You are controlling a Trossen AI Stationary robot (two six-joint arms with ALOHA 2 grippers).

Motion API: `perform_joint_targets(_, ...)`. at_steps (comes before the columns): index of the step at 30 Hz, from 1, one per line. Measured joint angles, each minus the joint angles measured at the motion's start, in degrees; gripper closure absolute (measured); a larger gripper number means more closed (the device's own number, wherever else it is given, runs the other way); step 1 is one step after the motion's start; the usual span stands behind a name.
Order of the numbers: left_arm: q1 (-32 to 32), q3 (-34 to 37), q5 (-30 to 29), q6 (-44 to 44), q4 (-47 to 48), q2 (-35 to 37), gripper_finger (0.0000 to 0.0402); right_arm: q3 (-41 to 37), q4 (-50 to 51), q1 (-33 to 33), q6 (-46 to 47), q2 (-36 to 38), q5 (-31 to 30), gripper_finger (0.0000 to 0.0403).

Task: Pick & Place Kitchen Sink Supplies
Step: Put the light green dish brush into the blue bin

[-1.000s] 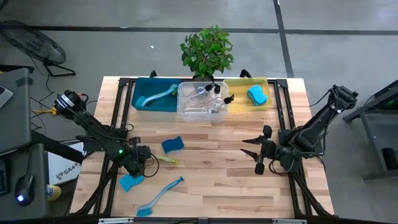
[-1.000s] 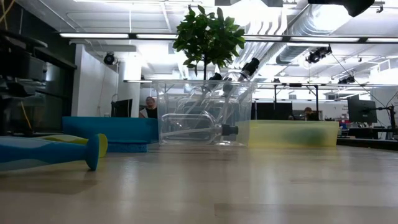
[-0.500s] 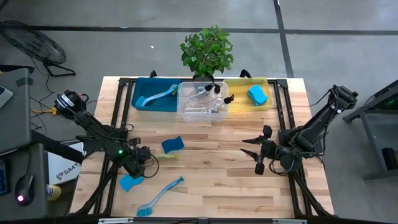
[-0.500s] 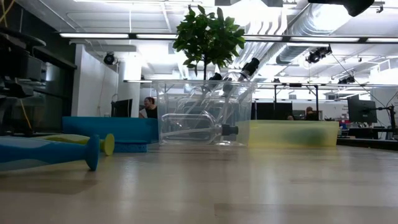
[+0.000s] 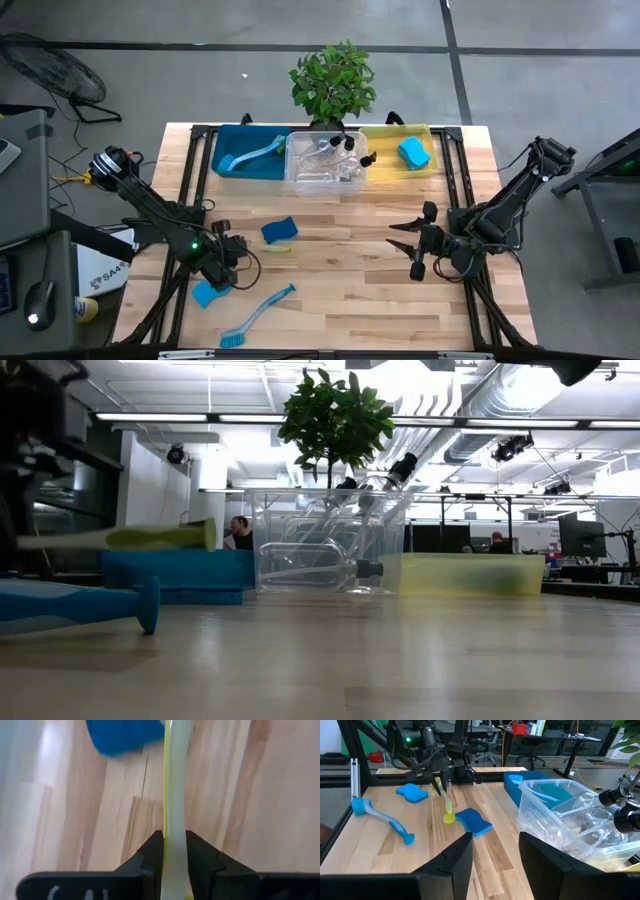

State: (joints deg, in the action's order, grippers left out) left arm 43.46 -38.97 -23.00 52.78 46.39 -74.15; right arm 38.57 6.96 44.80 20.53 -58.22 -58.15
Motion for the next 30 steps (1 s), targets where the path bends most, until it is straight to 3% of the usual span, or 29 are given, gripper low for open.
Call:
perform_joint_targets(8,0.0,-9.0,-4.4,0.1,10.8,0.1,0.0346,0.0,0.0,0.0,0.0,0.0,0.0,0.025)
perform_joint_targets(20,-0.7,-25.6,-21.7,3.5,34.2,1.3,0.0346,0.0,0.0,0.0,-0.1,0.0,0.0,0.0249)
perform_joint_targets(25,-5.6,-28.5,-25.3,1.6,39.4,5.5,0.0346,0.0,0.2,0.0,-0.1,0.0,-0.1,0.0249)
perform_joint_targets(30,-14.8,-28.6,-26.1,-5.1,40.5,11.1,0.0346,0.0,0.3,-0.2,-0.1,0.0,-0.5,0.0249)
